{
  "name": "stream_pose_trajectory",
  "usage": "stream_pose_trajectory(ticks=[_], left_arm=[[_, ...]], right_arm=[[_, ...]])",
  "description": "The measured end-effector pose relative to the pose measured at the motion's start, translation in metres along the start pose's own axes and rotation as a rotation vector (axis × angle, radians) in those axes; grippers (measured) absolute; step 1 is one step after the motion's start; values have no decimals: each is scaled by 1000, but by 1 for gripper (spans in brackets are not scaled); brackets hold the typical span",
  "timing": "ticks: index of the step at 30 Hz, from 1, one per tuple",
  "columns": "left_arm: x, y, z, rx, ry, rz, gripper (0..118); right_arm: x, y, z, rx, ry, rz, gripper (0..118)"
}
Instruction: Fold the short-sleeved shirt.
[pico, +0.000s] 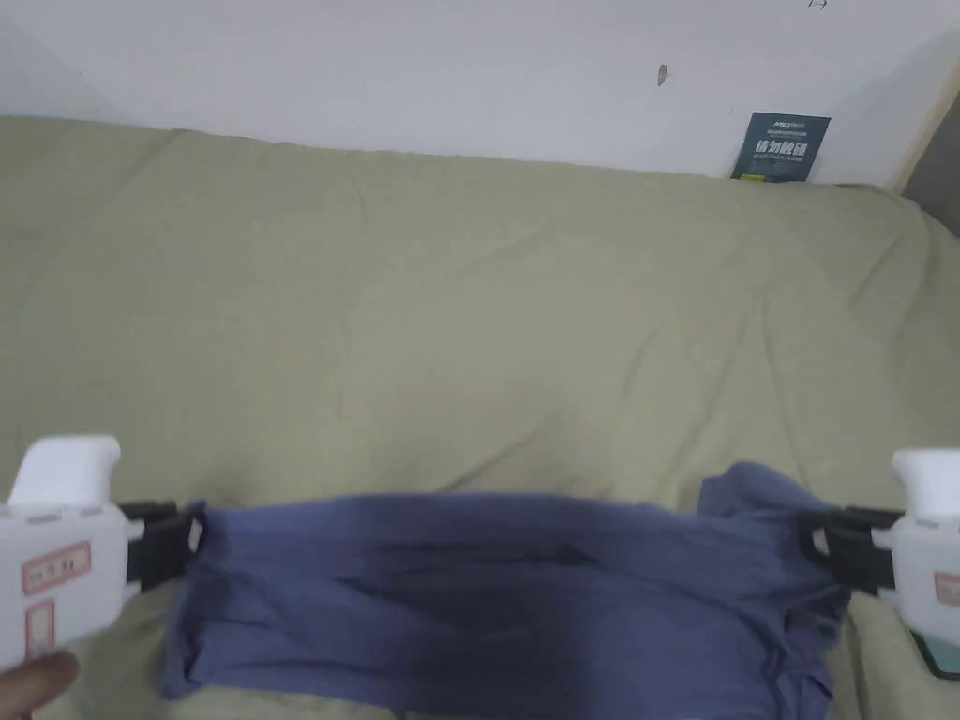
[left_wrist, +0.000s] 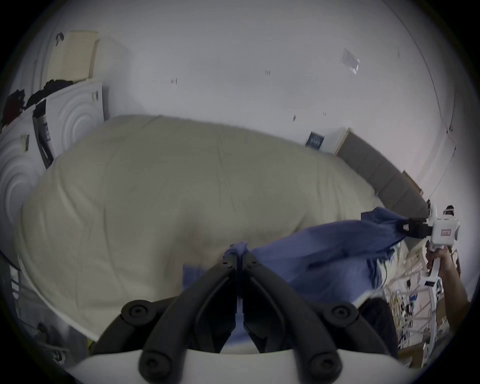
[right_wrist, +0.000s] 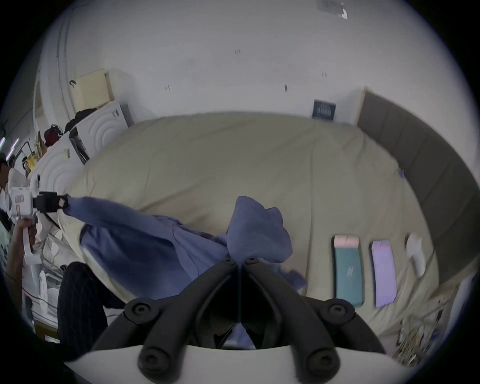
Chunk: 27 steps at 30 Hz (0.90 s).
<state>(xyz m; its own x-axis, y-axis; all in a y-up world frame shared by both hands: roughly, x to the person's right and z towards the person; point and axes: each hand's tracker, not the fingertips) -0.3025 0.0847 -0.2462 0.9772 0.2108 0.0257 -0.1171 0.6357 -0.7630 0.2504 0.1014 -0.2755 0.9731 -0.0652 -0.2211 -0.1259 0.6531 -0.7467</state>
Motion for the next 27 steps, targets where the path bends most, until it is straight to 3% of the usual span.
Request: stream_pose_trajectory(ticks=[2, 8, 9, 10, 11, 12, 13, 14, 18, 19, 20, 21, 22, 23, 24, 26, 27], left_arm=[[-5, -28, -17, -67, 10, 24, 1], [-14, -55, -44, -48, 35, 32, 3], [-15, -54, -41, -19, 22, 49, 23], [-14, -53, -33, 30, 15, 56, 62], [-14, -53, -27, 61, 11, 68, 105], [-13, -52, -14, 114, 6, 69, 117], [-5, -53, 5, 237, -3, 39, 116], [2, -52, 19, 251, -2, 25, 118], [10, -56, 44, 344, 133, -95, 118], [13, -57, 47, 338, 194, -120, 118], [13, -58, 48, 332, 228, -137, 118], [12, -57, 47, 292, 197, -130, 95], [0, -60, 41, 246, 147, -98, 35], [-7, -59, 40, 265, 70, -29, 0], [-15, -64, 36, 173, 74, 61, 0], [-43, -65, 18, 167, -21, 123, 0], [-54, -65, 12, 148, -77, 181, 0]], right_arm=[[2, -31, -10, -46, 19, -75, 1], [8, -71, -34, -92, -11, -118, 1], [10, -73, -31, -49, -1, -151, 3], [12, -73, -24, 10, 7, -162, 19], [10, -71, -16, 73, 14, -169, 57], [11, -71, -11, 104, 56, -172, 107], [10, -71, -1, 144, 154, -190, 118], [3, -69, 12, 204, 172, -206, 118], [-18, -68, 41, 328, 55, -97, 118], [-30, -65, 45, 293, 62, -90, 116], [-36, -65, 48, 273, 58, -88, 103], [-40, -68, 53, 292, 64, -91, 46], [-44, -70, 58, 313, 68, -92, 0], [-43, -72, 54, 305, 68, -96, 0], [-42, -73, 58, 314, 87, -110, 0], [-40, -74, 63, 304, 191, -185, 0], [-63, -69, 73, 306, 203, -194, 0]])
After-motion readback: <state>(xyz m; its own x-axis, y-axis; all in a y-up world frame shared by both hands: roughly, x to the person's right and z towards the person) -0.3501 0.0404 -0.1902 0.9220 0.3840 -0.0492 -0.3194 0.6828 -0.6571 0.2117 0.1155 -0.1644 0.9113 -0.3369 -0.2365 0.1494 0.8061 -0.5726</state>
